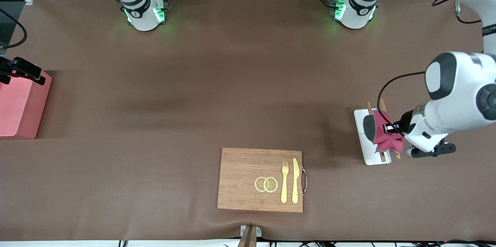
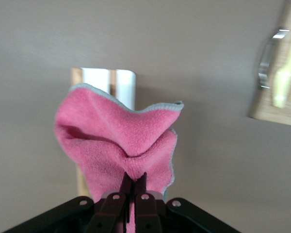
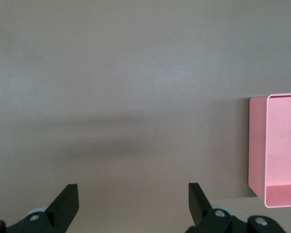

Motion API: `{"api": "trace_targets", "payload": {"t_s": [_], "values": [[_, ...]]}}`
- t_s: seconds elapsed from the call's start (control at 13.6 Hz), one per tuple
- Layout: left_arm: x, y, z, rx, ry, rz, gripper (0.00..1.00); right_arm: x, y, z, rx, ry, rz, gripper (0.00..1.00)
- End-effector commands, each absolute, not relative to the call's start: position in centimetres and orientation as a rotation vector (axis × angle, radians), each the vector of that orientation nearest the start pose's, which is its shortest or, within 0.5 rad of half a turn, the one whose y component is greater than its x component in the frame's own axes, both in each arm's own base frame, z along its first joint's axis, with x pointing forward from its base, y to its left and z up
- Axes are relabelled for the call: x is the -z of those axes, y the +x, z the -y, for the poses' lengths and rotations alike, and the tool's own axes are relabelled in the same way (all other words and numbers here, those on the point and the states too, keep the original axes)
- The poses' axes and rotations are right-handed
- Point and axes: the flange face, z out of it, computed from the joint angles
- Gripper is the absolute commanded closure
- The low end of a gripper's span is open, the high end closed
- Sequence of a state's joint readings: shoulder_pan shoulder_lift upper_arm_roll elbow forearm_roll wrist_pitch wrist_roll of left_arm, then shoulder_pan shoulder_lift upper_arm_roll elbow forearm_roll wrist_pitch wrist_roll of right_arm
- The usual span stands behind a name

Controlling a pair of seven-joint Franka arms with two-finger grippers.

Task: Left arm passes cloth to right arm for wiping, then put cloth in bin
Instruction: 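Carry the cloth with the left gripper while the right gripper approaches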

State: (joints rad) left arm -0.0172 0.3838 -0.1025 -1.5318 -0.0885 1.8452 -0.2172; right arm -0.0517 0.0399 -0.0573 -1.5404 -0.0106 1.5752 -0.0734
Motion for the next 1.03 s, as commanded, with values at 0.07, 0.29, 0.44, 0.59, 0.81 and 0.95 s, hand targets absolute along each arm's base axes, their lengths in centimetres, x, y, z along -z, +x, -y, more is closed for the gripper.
{"api": "trace_targets", "payload": {"t_s": [0.07,0.29,0.44,0.59,0.81,0.95], "values": [[-46.9,63.6,14.0,-0.225,-3.390,0.339,1.00,-61.7,55.9,4.8,-0.070,-3.123,-0.292,0.00],[-49.2,61.8,21.2,-0.261,-3.406,0.457,1.00,-61.3,55.5,0.6,-0.162,-3.073,-0.517,0.00],[-50.2,60.5,26.4,-0.343,-3.446,0.572,1.00,-60.4,54.9,-1.2,-0.293,-2.966,-0.679,0.00],[-51.2,59.8,32.2,-0.334,-3.522,0.736,1.00,-59.4,54.9,-3.8,-0.391,-2.893,-0.847,0.00],[-52.4,58.7,41.5,-0.296,-3.588,1.050,1.00,-57.0,55.4,-9.0,-0.517,-2.797,-1.129,0.00],[-51.7,57.2,46.7,-0.256,-3.623,1.241,1.00,-54.7,56.0,-11.6,-0.649,-2.675,-1.286,0.00]]}}
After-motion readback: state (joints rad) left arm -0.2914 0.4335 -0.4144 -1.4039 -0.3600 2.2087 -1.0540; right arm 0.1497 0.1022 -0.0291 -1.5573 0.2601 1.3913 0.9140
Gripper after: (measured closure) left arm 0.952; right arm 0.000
